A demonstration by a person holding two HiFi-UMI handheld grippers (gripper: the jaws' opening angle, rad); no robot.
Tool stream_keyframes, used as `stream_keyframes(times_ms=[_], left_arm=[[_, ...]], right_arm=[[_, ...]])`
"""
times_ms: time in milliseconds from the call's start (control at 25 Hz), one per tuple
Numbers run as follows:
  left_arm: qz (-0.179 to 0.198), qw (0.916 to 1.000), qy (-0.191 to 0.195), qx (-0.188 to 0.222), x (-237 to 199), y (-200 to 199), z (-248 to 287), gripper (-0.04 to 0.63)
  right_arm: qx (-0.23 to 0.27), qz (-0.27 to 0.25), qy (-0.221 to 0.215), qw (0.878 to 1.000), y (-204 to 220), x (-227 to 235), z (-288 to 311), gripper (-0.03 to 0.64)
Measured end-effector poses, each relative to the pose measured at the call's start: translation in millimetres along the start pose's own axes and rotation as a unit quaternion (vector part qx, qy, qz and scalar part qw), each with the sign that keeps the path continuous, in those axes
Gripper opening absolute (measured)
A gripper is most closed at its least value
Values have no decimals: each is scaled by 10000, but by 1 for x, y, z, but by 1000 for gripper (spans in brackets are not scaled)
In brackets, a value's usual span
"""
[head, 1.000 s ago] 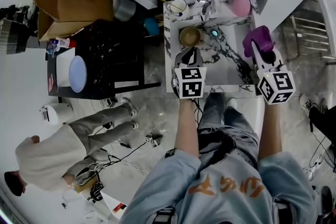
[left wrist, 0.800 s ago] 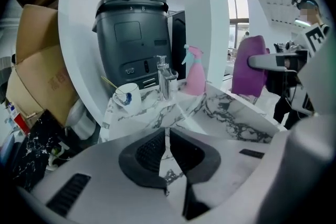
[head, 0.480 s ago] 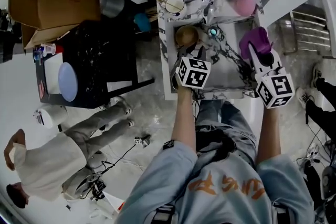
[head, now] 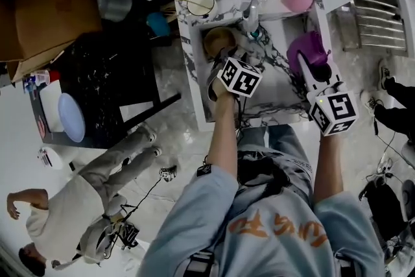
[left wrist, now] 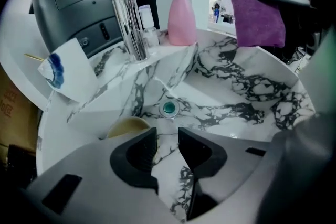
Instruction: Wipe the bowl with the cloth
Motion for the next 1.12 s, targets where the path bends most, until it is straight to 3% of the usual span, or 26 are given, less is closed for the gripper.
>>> stream_keyframes(times_ms=[120, 240, 560, 680, 800, 1120], left_arm=[[-136, 9998, 78, -139, -1, 6, 11, 129], [-181, 9994, -101, -269, -6, 13, 21, 129], [-10, 9970, -433, -647, -14, 25, 50, 129], [139, 9960, -476, -738, -13, 27, 56, 96], [148, 9963, -493, -691, -13, 25, 58, 49], [172, 9970, -562, -499, -14, 18, 45, 34]], right_arm=[[-68, 29, 79, 9999, 3, 1, 2, 81], [-144, 95, 158, 9997, 10, 1, 3, 81], [-298, 184, 185, 9992, 20, 3, 12, 81], [-334, 184, 167, 9991, 20, 1, 14, 82], [-347, 176, 144, 9991, 20, 0, 17, 82], [-313, 132, 87, 9994, 17, -2, 14, 81]])
Point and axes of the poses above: the fingertips, and each gripper's own axes: z forward along the fingers, x to its right, y out of its underside, the point moved 6 cm from there along -z, backward along the fingers, and after that the axes turned 3 degrees about -y, right-handed, at the moved point
